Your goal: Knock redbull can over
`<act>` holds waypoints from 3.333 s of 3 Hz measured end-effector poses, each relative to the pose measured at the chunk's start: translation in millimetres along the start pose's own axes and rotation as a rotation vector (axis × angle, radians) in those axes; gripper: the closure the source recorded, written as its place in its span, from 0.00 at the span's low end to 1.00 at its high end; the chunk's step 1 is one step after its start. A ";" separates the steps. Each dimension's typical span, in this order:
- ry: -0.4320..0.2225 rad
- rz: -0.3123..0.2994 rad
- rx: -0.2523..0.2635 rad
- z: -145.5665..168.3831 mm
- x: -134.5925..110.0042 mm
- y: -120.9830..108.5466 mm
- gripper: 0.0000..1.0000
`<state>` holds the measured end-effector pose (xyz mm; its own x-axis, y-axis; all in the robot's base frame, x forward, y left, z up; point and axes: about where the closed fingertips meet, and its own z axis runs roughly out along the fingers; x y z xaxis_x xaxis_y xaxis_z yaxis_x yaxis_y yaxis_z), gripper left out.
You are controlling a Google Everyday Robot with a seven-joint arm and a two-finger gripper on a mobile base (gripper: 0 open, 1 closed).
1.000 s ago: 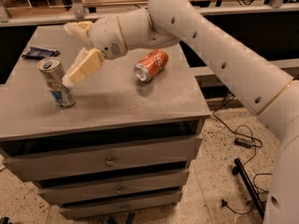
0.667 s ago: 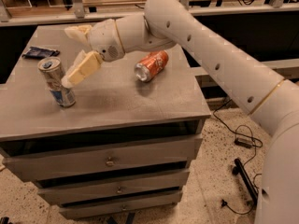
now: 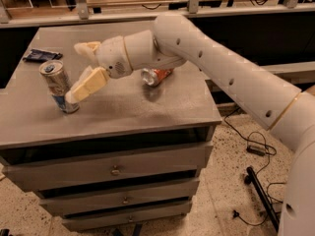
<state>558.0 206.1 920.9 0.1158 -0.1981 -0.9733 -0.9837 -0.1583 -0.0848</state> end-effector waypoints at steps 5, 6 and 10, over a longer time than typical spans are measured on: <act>-0.027 -0.001 -0.068 33.4 -3.2 11.1 0.80; -0.013 -0.004 -0.054 27.3 -11.1 10.9 1.00; 0.810 0.137 0.094 -43.2 -47.1 -36.9 1.00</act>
Offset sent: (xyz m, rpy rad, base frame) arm -0.0084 0.0401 -0.0056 0.0222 0.0103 0.0815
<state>594.8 179.5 979.0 0.0214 -0.8514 -0.5241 -0.9996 -0.0073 -0.0291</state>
